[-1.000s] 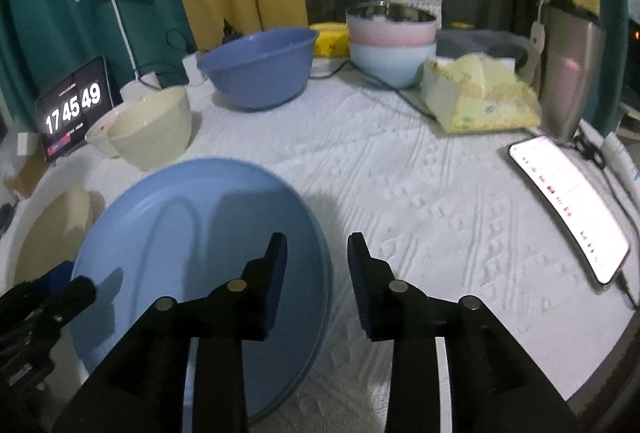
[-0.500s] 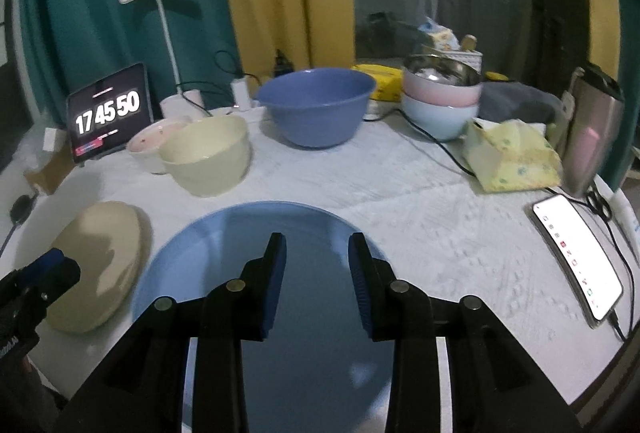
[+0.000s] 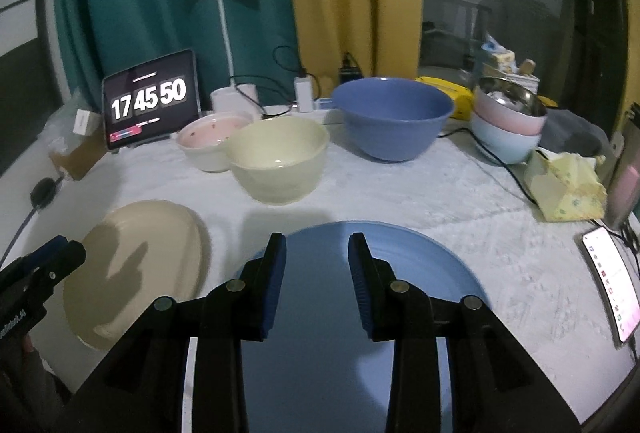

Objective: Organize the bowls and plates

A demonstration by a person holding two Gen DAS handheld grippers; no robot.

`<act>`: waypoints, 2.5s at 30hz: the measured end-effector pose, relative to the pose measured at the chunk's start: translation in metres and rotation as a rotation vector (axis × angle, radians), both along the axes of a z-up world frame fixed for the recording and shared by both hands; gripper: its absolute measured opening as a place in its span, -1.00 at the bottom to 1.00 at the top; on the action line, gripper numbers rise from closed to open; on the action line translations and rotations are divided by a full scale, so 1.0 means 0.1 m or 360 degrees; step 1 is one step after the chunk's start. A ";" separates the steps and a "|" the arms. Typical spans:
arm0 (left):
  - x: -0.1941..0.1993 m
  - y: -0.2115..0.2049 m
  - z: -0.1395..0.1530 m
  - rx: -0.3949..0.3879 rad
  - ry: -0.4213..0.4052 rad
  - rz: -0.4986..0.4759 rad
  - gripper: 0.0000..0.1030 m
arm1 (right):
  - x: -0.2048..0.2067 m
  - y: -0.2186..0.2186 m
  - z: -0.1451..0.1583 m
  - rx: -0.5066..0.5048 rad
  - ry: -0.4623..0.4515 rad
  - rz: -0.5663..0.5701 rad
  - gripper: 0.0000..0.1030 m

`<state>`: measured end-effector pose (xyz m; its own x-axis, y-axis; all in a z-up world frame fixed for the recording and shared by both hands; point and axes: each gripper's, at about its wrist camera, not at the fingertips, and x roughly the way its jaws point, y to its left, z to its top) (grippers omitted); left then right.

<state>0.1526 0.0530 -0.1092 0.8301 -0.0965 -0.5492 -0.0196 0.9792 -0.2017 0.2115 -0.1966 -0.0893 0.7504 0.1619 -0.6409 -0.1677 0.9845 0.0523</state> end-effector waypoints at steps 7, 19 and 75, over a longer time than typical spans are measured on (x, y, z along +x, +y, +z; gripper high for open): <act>-0.01 0.29 -0.05 -0.0007 0.0002 0.0111 0.01 | 0.05 0.28 -0.01 -0.0007 0.0003 0.0084 -0.33; 0.05 0.72 -0.23 0.0007 0.0086 0.0253 0.01 | 0.13 0.76 -0.15 -0.0014 0.0069 0.0226 -0.33; 0.04 0.39 -0.22 0.0111 0.0157 0.0067 -0.29 | 0.06 0.80 -0.15 -0.0033 0.0084 0.0284 -0.59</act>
